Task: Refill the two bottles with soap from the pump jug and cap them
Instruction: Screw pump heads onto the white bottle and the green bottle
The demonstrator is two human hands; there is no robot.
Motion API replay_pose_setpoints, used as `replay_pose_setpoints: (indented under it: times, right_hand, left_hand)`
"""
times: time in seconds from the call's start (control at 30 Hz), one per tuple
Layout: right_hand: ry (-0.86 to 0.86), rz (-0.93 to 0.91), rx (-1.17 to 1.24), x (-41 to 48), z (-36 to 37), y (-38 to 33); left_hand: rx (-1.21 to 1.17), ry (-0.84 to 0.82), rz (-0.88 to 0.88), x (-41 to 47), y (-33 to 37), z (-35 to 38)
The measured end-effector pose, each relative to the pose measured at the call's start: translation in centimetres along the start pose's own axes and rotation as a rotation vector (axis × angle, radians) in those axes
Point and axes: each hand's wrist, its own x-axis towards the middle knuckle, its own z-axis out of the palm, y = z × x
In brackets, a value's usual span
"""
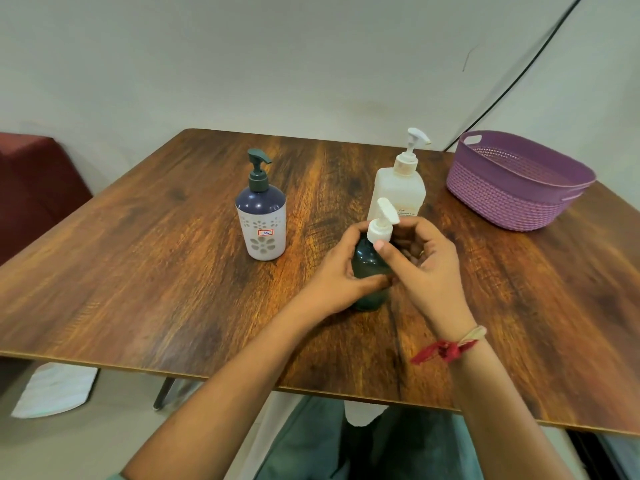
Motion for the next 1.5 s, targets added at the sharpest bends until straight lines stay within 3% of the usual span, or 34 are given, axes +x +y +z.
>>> replay_pose_setpoints:
  times: [0.5, 0.9, 1.1, 1.3, 1.5]
  right_hand:
    - [0.075, 0.017, -0.083, 2.4, -0.1, -1.2]
    - [0.074, -0.039, -0.373, 1.2, 0.4, -0.4]
    - [0.197, -0.042, -0.215, 0.5, 1.4, 0.5]
    - [0.377, -0.062, -0.295, 0.2, 3.7, 0.8]
    - [0.205, 0.057, -0.281, -0.1, 2.6, 0.0]
  left_hand:
    - [0.047, 0.002, 0.005, 0.2, -0.3, 0.0]
    - [0.012, 0.010, 0.018, 0.1, -0.3, 0.2]
    - [0.011, 0.000, 0.006, 0.2, -0.6, 0.1]
    - [0.008, 0.031, 0.031, 0.3, -1.0, 0.3]
    - [0.011, 0.013, 0.003, 0.4, -1.2, 0.3]
